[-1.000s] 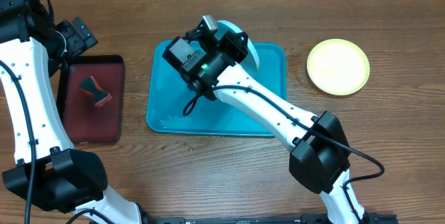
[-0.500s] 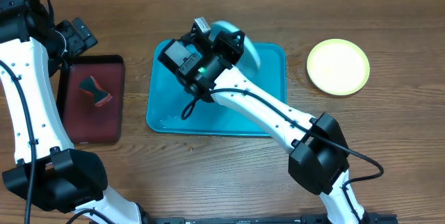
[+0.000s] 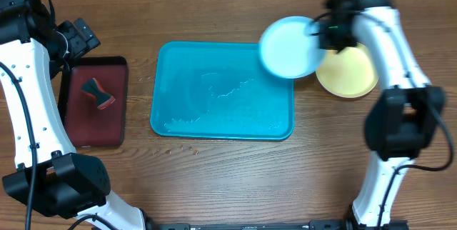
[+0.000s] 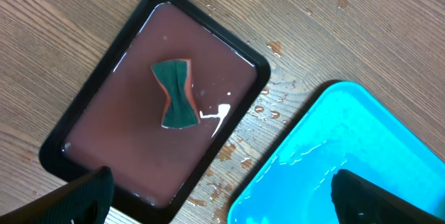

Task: Clean dirty plates on tray and stack at the side
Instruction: 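Lift the blue plate with the right gripper and stack it on the yellow plate, then open the right gripper and withdraw it from the plate stack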

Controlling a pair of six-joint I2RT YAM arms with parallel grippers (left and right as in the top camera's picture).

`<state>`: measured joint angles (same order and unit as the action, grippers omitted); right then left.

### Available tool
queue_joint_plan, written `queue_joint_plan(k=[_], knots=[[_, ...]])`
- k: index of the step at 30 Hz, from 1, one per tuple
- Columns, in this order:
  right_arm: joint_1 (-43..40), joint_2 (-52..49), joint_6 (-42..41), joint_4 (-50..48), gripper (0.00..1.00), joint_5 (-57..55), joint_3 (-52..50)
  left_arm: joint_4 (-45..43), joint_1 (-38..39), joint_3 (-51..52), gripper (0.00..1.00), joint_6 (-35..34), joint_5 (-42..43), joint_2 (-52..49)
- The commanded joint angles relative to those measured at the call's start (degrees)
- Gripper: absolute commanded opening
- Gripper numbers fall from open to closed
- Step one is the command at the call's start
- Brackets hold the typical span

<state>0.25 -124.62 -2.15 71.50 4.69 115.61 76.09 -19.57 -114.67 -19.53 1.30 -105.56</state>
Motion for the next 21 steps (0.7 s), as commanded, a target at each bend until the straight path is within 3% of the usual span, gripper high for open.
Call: queue_joint_plan(k=[1,10,21], knots=[[-5.68,1.81,-1.31,2.14,0.04,11.04,0.09,-0.07,0.13,0.22,1.0,-0.17,-0.22,-0.57],[-18.93,1.7,-0.9,3.89,0.04,8.02,-4.28,-0.04,0.11,0.22,0.99,-0.17,-0.22,-0.57],[-22.1,1.53,-0.9,-4.42,0.04,5.64,-13.42,-0.02,0.13,0.22,1.0,-0.17,-0.24,-0.57]])
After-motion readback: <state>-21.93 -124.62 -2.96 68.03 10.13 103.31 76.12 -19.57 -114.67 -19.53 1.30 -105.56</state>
